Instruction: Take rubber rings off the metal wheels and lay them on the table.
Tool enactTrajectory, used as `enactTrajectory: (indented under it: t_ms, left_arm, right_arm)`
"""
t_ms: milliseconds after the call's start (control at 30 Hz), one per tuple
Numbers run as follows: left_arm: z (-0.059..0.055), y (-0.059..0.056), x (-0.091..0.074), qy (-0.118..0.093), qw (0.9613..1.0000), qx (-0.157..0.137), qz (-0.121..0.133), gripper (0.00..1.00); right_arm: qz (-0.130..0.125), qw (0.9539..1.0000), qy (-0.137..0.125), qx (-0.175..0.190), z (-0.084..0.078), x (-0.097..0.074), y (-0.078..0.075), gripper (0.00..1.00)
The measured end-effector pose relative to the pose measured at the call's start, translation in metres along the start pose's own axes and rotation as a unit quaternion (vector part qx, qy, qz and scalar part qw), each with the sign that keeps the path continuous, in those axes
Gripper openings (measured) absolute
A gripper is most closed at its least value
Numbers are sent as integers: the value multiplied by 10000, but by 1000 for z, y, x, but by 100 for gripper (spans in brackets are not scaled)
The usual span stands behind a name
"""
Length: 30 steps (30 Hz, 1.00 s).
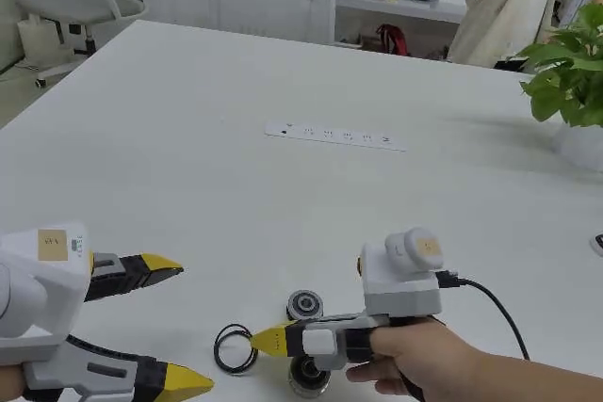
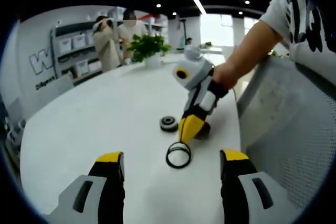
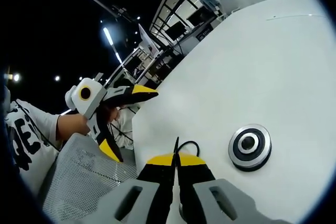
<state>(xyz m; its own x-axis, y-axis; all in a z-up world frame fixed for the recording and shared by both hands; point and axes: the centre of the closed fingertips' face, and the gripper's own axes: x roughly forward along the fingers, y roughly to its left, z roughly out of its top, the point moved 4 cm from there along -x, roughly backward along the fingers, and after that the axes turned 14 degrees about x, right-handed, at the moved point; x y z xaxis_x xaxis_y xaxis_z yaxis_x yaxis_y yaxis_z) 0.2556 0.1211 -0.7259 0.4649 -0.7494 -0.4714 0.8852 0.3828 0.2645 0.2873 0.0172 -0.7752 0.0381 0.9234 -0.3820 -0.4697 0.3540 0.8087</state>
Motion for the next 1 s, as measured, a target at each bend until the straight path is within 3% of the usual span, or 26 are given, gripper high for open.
enactTrajectory:
  t_ms: [1000]
  left_arm:
    - [-1,-3,1,38,10000,-16,-67,75]
  right_arm:
    - [-358,9986,33,-385,-2,1,-8,0]
